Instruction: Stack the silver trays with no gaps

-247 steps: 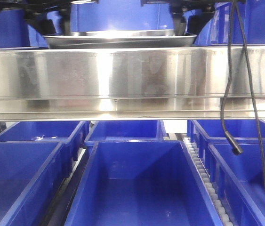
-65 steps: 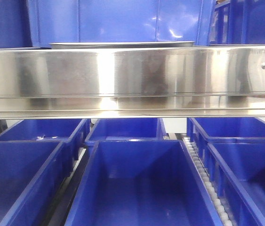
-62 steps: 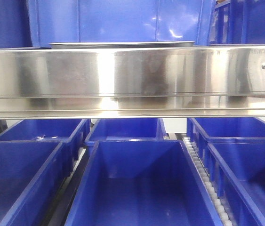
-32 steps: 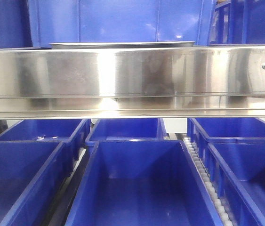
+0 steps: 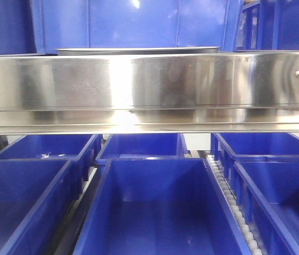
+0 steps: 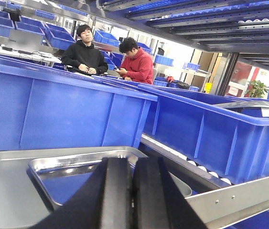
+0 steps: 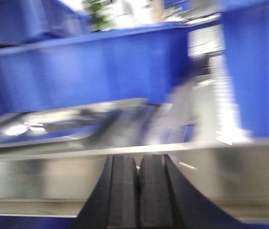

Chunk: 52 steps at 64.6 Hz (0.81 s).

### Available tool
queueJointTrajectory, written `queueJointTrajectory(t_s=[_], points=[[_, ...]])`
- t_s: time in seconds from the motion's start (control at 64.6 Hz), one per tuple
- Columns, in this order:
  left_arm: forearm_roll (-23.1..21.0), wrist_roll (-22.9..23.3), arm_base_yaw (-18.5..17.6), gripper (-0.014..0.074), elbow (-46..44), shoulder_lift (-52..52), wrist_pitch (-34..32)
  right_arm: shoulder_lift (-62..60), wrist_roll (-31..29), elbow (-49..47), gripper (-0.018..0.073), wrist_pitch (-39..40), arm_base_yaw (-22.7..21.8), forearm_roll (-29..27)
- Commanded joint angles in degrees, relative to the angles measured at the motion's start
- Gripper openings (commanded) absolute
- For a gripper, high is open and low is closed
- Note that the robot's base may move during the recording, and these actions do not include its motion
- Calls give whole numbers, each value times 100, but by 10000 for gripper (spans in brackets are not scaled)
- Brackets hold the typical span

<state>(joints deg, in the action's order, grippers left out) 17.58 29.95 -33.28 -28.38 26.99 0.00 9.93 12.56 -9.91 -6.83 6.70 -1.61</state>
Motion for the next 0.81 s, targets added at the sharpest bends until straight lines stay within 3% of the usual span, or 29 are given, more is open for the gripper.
queueJointTrajectory(t_s=[0.0, 0.077, 0.279, 0.79], points=[[15, 3, -3, -12, -2, -29, -77, -422, -826, 339, -79, 84, -374, -323], [15, 3, -3, -12, -2, -29, -77, -744, -1211, 569, -79, 84, -680, -323], [15, 3, -3, -12, -2, -29, -77, -993, -1212, 991, -79, 193, -1133, -323], [15, 3, -3, -12, -2, -29, -77, -993, -1212, 991, -79, 301, -1167, -323]])
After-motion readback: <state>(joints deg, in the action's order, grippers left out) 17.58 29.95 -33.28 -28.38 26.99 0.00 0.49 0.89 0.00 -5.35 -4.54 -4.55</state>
